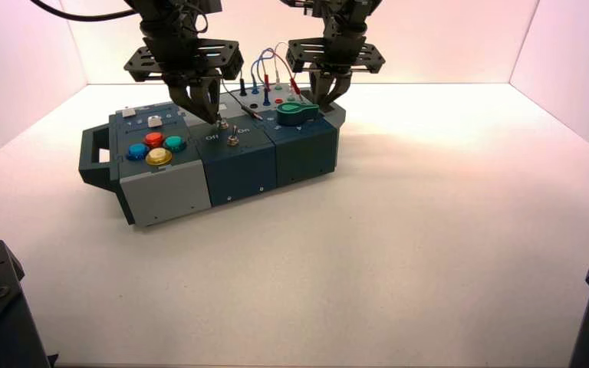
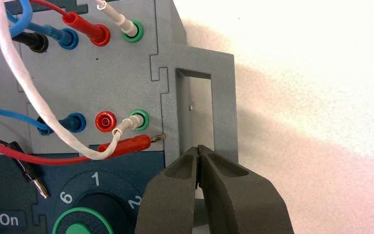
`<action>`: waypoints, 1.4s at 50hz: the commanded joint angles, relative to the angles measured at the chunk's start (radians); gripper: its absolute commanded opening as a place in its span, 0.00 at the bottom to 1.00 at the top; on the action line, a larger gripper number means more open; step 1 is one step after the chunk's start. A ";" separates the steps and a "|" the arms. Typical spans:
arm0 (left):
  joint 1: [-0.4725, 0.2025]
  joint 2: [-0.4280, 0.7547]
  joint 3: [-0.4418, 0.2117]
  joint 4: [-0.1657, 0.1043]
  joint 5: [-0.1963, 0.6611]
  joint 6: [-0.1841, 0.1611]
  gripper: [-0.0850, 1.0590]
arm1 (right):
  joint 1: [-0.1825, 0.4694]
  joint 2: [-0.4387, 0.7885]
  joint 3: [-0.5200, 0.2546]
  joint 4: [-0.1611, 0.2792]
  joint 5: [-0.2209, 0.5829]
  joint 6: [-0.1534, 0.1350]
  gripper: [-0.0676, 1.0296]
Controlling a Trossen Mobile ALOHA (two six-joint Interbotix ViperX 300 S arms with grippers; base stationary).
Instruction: Flip the top switch on with the left gripper.
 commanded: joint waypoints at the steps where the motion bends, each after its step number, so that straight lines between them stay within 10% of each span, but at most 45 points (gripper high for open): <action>1: -0.017 -0.015 -0.031 -0.006 -0.005 -0.003 0.05 | 0.003 -0.003 0.000 -0.002 0.003 -0.002 0.04; 42: -0.075 0.049 -0.100 -0.026 0.012 -0.006 0.05 | 0.000 0.000 0.015 -0.003 0.006 -0.002 0.04; 70: 0.038 -0.163 0.014 -0.006 0.003 0.012 0.05 | 0.003 -0.120 0.021 -0.037 0.005 -0.017 0.04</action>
